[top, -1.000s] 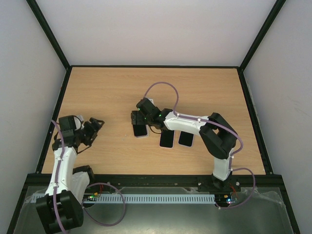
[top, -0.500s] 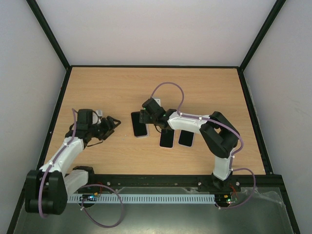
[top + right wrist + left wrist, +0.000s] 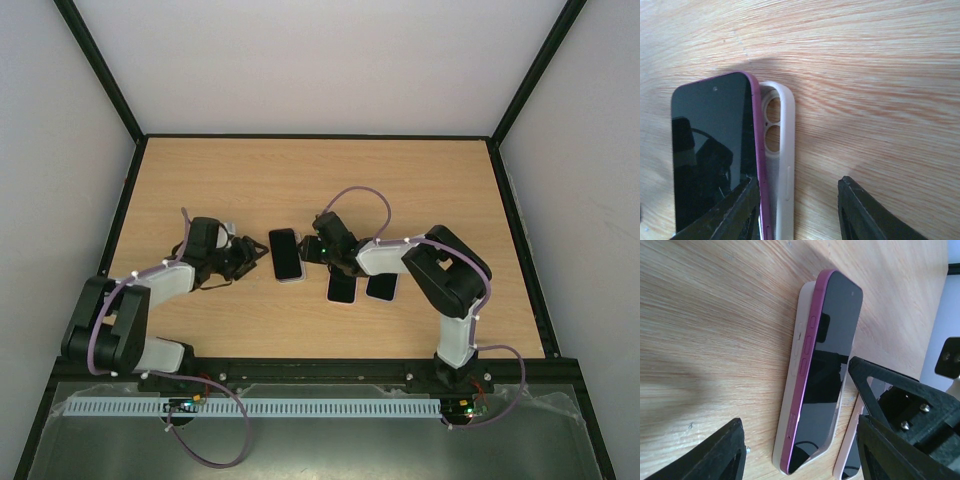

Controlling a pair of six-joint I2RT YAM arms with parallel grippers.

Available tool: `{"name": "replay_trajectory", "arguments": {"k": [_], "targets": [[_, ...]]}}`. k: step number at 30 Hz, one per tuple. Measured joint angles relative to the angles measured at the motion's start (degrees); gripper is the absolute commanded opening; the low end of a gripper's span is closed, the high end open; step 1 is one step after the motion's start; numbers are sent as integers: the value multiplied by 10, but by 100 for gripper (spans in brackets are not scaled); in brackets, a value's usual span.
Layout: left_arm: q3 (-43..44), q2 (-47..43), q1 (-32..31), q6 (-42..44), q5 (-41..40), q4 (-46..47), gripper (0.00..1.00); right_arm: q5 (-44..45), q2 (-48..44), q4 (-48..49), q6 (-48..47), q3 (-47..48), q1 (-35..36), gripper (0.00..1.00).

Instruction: Put the phone into the phone case

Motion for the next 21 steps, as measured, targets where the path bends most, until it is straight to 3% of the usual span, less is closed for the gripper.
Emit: {"name": "replay_trajectory", "arguments": {"k": [13,21], "targets": [[46,127,-31,14,2,52,42,-77,0,98,59,-48,0,40],[76,152,-47,23,10,52,18,-94,0,148,83,-75,0,40]]}}
